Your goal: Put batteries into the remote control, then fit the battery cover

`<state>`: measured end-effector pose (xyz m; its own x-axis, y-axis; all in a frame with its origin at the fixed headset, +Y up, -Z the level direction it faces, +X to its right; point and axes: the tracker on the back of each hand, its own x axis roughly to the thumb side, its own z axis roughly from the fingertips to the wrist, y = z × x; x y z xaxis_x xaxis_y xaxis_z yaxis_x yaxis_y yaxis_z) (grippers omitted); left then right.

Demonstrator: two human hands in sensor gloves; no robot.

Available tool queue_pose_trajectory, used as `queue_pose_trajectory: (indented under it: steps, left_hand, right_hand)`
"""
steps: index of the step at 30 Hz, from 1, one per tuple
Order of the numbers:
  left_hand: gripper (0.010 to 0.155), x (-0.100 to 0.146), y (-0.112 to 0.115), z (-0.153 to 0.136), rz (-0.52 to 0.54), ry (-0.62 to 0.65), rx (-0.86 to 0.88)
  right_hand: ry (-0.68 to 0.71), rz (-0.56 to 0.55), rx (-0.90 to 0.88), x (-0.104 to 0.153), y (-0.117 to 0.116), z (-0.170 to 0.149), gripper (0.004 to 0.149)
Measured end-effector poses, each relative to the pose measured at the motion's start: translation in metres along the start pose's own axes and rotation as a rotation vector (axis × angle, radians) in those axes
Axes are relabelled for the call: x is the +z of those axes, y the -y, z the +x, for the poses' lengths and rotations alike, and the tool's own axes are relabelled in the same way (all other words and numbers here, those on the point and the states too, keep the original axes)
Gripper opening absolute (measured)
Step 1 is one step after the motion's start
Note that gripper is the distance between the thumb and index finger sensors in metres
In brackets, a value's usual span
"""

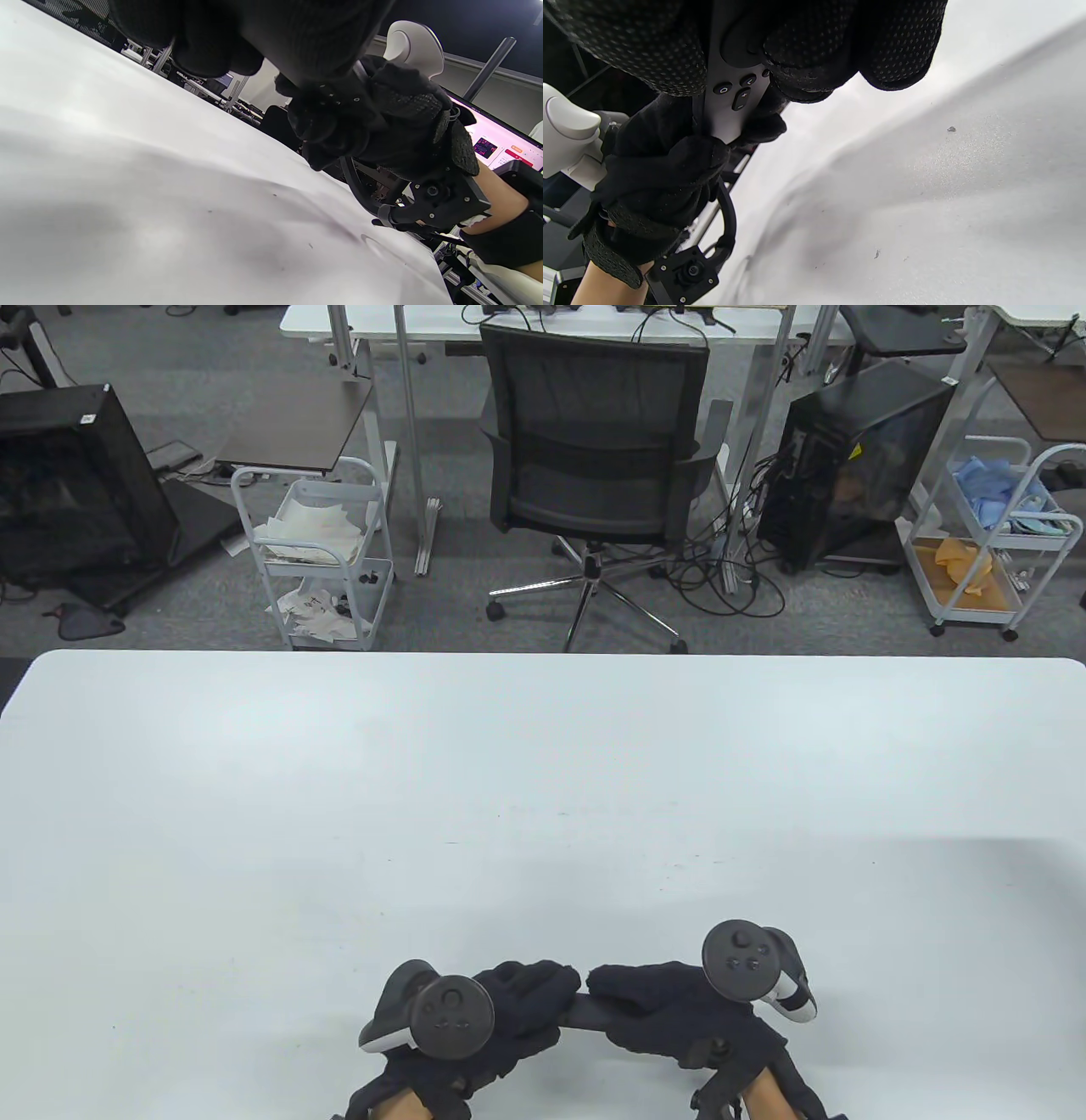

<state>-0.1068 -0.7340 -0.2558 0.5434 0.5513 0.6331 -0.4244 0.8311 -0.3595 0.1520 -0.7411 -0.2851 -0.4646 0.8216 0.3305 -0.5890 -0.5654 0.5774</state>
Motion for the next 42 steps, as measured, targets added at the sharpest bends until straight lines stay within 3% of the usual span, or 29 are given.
queue_pose_trajectory:
  steps: [9,15,22,24,28,31,33,36,42]
  left_hand:
    - [0.065,-0.005,0.004,0.003,0.024,0.042,0.078]
    - [0.066,-0.004,0.005,0.004,0.009,0.025,0.043]
    - [0.067,-0.005,0.006,0.001,-0.049,-0.046,-0.036]
    - [0.068,-0.005,0.004,-0.002,-0.049,-0.070,-0.020]
    - [0.071,0.007,-0.012,-0.019,0.076,-0.148,0.068]
    - [0.072,0.020,-0.020,-0.034,0.175,-0.174,0.138]
    - [0.071,0.023,-0.021,-0.040,0.177,-0.179,0.179]
    - [0.069,0.020,-0.019,-0.041,0.151,-0.184,0.192]
    - [0.068,0.016,-0.015,-0.037,0.096,-0.176,0.153]
  right_hand:
    - [0.008,-0.001,-0.075,-0.001,-0.004,0.002,0.069]
    - [0.003,-0.001,-0.014,-0.001,-0.006,0.006,0.069]
    - [-0.079,0.014,0.334,-0.005,-0.019,0.022,0.072]
    - [-0.080,-0.015,0.356,-0.005,-0.019,0.025,0.071]
    - [-0.097,-0.143,0.369,0.000,-0.009,0.024,0.071]
    - [-0.170,-0.251,0.514,0.000,0.001,0.019,0.071]
    - [-0.259,-0.289,0.539,-0.008,0.003,0.013,0.071]
    - [-0.374,-0.230,0.560,-0.034,0.003,0.006,0.071]
    - [-0.470,-0.204,0.589,-0.080,-0.001,-0.011,0.070]
